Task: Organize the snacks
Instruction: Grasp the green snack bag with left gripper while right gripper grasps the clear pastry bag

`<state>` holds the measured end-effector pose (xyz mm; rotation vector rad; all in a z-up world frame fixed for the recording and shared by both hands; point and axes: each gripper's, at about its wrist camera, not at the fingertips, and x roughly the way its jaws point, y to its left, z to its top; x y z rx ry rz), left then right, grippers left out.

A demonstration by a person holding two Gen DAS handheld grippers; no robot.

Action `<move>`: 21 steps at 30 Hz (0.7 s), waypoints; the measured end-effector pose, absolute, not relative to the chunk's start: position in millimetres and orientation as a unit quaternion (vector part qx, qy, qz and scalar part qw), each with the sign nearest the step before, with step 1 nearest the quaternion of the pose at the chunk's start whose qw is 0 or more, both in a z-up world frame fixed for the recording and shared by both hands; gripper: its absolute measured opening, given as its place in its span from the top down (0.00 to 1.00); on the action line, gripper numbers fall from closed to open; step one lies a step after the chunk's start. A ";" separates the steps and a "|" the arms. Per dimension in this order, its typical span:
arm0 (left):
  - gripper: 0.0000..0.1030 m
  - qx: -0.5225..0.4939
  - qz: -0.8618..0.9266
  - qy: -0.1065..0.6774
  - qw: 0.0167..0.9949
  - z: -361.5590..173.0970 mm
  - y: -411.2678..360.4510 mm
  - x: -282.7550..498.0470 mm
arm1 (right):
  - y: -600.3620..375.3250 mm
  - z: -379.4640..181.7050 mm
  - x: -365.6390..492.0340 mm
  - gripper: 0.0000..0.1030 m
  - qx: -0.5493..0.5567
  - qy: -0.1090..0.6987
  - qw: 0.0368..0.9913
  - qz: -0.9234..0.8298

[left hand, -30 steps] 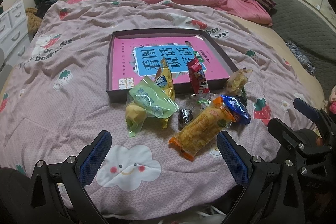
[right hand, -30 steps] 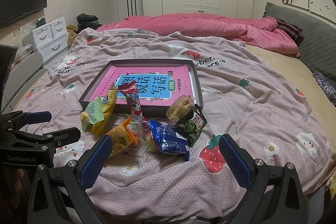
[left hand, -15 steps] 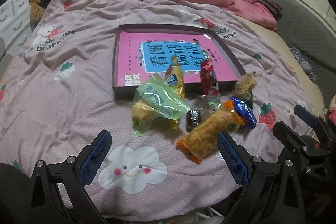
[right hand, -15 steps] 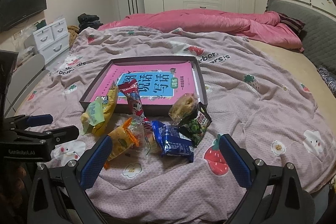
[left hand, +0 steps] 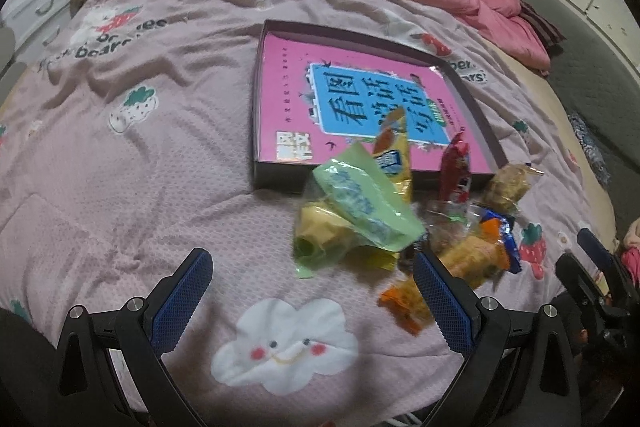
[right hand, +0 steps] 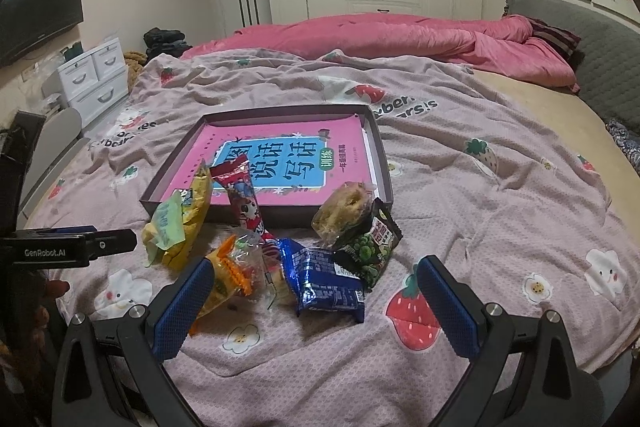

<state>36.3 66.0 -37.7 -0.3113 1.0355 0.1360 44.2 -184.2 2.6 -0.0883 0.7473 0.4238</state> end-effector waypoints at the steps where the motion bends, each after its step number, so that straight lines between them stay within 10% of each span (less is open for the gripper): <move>1: 0.03 -0.146 0.060 0.493 0.856 -39.4 67.1 38.7 | -184.6 1.9 45.3 0.01 -0.042 0.363 0.908 0.205; 21: 0.03 -0.072 0.020 0.512 0.856 -69.8 63.6 70.6 | -199.0 -22.0 110.1 0.01 0.008 0.408 0.898 0.163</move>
